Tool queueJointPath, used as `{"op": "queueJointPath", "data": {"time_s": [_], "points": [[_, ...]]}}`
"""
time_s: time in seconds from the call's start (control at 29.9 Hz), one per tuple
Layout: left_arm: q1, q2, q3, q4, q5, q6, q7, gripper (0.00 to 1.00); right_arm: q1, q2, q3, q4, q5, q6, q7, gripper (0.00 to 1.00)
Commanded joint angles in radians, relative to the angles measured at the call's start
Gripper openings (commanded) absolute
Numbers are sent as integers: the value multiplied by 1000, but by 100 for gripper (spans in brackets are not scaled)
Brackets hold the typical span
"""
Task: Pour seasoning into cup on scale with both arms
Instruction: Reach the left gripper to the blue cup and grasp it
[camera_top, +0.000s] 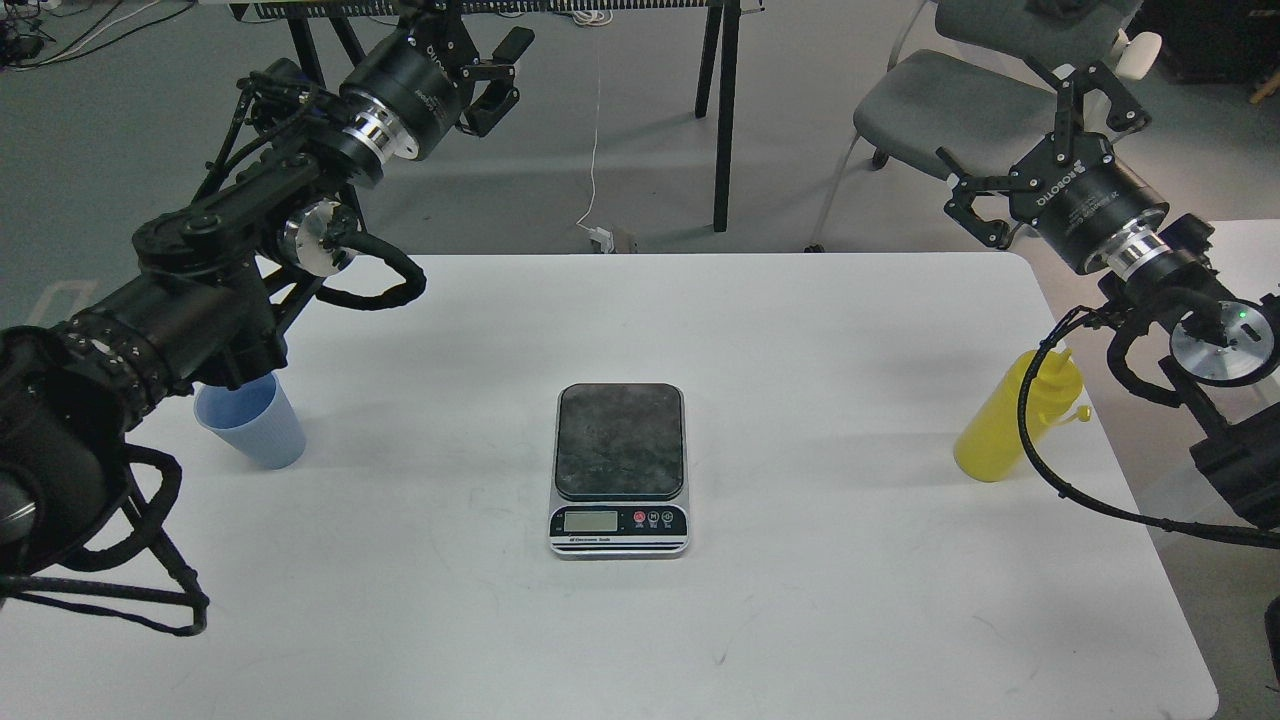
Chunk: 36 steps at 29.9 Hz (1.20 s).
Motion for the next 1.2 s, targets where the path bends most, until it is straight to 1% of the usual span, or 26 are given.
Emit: {"op": "queueJointPath", "data": {"time_s": [0.0, 0.1, 0.13, 0.27, 0.37, 0.4, 0.44, 0.54, 0.6, 0.67, 0.77, 0.84, 0.94, 1.04, 1.14, 1.17], "points": [[1, -5, 2, -1, 1, 6, 0, 95, -2, -1, 1, 0, 0, 0, 0, 100], [6, -14, 2, 4, 15, 27, 0, 95, -2, -1, 1, 0, 0, 0, 0, 100], [12, -13, 5, -4, 24, 23, 0, 95, -2, -1, 1, 0, 0, 0, 0, 100], [15, 0, -6, -6, 60, -46, 0, 98, -2, 1, 1, 0, 0, 0, 0, 100], [15, 3, 6, 4, 75, -55, 0, 99, -2, 1, -1, 0, 0, 0, 0, 100], [16, 12, 32, -2, 96, -64, 0, 99, -2, 1, -1, 0, 0, 0, 0, 100], [16, 33, 90, -1, 136, -69, 0, 99, -2, 1, -1, 0, 0, 0, 0, 100], [-3, 124, 329, -22, 341, -71, 0, 99, -2, -1, 1, 0, 0, 0, 0, 100], [-19, 176, 415, -30, 498, -65, 0, 99, -2, -2, 1, 0, 0, 0, 0, 100], [-37, 240, 433, -35, 705, -63, 0, 99, -4, -2, 1, 0, 0, 0, 0, 100], [-53, 347, 423, -39, 989, -55, 0, 99, -4, -1, 1, 0, 0, 0, 0, 100], [-92, 401, 423, -41, 1086, -52, 0, 99, -5, 2, 1, 0, 0, 0, 0, 100], [-100, 453, 440, -61, 1161, -43, 0, 99, -5, 8, 1, 0, 0, 0, 0, 100], [-93, 541, 440, -151, 1319, -20, 0, 99, -5, 10, 1, 0, 0, 0, 0, 100], [-73, 599, 440, -226, 1448, 11, 0, 99, -5, 10, 1, 0, 0, 0, 0, 100], [-59, 607, 440, -233, 1459, 18, 0, 99, -4, 10, 1, 0, 0, 0, 0, 100]]}}
